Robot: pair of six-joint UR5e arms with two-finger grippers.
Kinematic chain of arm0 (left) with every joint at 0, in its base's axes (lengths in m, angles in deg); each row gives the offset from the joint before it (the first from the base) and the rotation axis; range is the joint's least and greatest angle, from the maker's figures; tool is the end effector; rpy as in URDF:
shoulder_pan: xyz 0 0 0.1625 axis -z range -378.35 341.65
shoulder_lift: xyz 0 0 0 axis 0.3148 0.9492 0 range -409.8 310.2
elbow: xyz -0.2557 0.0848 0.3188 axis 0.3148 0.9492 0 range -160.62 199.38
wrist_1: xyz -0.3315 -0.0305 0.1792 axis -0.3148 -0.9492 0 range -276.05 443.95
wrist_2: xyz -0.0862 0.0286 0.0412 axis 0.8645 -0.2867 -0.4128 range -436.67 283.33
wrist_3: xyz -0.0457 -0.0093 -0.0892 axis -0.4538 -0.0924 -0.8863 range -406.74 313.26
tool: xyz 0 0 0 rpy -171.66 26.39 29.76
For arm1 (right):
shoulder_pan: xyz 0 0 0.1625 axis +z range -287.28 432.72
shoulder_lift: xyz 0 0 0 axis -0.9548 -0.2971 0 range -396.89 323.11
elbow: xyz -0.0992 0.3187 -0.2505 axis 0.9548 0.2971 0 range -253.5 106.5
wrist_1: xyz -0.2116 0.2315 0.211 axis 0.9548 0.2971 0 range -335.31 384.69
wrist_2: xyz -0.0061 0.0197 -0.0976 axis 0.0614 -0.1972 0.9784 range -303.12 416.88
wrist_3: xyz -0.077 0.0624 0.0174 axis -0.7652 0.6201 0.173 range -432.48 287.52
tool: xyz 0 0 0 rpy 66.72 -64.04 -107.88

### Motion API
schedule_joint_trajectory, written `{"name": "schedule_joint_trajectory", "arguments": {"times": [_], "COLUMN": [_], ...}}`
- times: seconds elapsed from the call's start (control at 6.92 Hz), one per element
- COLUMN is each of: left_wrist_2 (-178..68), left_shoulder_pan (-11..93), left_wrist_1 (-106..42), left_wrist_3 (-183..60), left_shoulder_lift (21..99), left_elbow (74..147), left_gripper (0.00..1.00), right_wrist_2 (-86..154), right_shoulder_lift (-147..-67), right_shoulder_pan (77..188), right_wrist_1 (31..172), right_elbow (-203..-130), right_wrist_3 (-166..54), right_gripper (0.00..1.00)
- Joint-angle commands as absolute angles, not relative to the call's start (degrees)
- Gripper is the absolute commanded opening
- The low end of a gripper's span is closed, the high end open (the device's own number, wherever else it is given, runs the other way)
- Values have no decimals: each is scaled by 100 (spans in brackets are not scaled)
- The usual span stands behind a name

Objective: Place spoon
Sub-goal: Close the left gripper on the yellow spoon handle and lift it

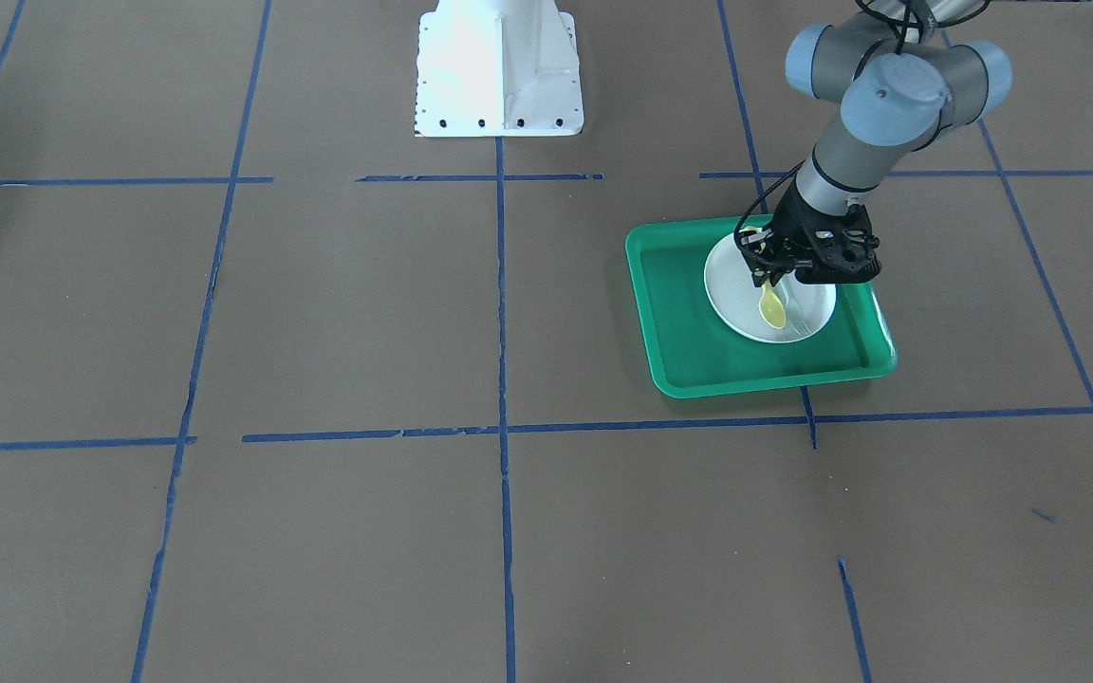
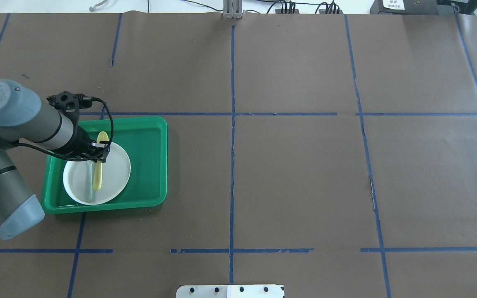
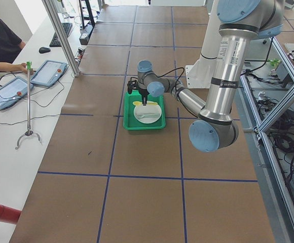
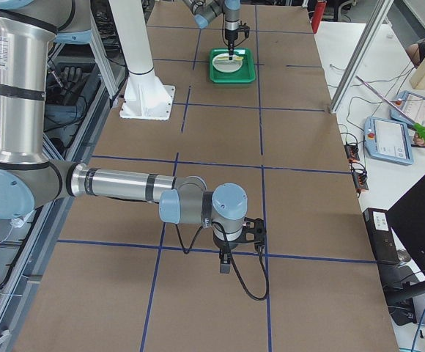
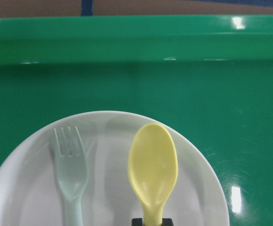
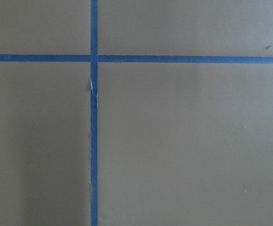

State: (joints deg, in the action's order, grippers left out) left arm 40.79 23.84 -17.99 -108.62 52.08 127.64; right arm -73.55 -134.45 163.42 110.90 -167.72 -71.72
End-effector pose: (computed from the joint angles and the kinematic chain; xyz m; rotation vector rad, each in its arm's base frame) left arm 0.3312 -0.4174 0.3926 0.0407 0.8512 -0.0544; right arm 0.0729 -0.3977 0.6727 0.0071 -0.7057 0.0217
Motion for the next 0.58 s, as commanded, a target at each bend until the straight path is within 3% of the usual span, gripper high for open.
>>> {"name": "schedule_joint_trajectory", "arguments": {"times": [0.0, 0.43], "left_wrist_2": [4093, 4110], "left_shoulder_pan": [2665, 2569], "left_wrist_1": [-890, -807], "left_wrist_3": [-10555, -11051], "left_shoulder_lift": [5389, 6055], "left_elbow": [13309, 12831], "left_gripper": [0, 0], "right_wrist_2": [-7355, -7355], "right_shoulder_lift": [-13445, -13445], "right_shoulder_pan": [16342, 16342], "right_wrist_1": [11091, 11091], "right_elbow": [-16772, -16772], "right_wrist_3": [-7169, -7169], "right_gripper": [100, 100]}}
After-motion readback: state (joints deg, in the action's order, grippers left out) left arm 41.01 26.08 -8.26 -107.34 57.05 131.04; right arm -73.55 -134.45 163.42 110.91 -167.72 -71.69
